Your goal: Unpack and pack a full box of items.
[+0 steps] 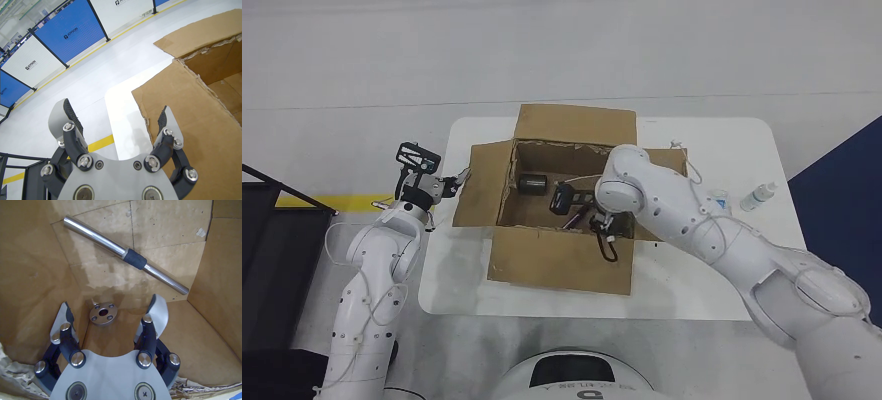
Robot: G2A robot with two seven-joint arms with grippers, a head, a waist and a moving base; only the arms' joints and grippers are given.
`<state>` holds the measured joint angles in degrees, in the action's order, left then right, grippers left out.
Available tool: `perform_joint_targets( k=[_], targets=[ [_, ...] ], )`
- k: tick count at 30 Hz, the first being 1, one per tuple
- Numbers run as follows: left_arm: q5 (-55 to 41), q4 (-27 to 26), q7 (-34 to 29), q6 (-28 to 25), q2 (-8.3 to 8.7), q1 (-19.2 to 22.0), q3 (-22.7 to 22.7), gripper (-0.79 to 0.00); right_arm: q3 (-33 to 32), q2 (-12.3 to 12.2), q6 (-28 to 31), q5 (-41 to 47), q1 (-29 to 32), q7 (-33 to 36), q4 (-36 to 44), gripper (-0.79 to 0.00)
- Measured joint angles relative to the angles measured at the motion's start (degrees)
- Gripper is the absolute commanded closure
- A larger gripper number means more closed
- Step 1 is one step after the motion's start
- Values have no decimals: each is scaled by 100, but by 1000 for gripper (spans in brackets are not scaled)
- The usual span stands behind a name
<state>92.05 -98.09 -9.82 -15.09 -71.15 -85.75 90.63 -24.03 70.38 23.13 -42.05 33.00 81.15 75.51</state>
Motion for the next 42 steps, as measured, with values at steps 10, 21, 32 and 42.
perform_joint_targets(
  k=[10, 21, 32, 42],
  targets=[
    [0, 0, 0, 0, 0, 0, 0, -785, -1, -3, 1, 2, 0, -1, 3, -785],
    [0, 0, 0, 0, 0, 0, 0, -785, 310, 164, -337, -241, -86, 339, -29, -785],
    [0, 0, 0, 0, 0, 0, 0, -785, 688, 517, -603, -274, -476, 459, -168, -785],
    [0, 0, 0, 0, 0, 0, 0, -785, 442, 298, -1278, -768, -326, 689, 332, -785]
  ],
)
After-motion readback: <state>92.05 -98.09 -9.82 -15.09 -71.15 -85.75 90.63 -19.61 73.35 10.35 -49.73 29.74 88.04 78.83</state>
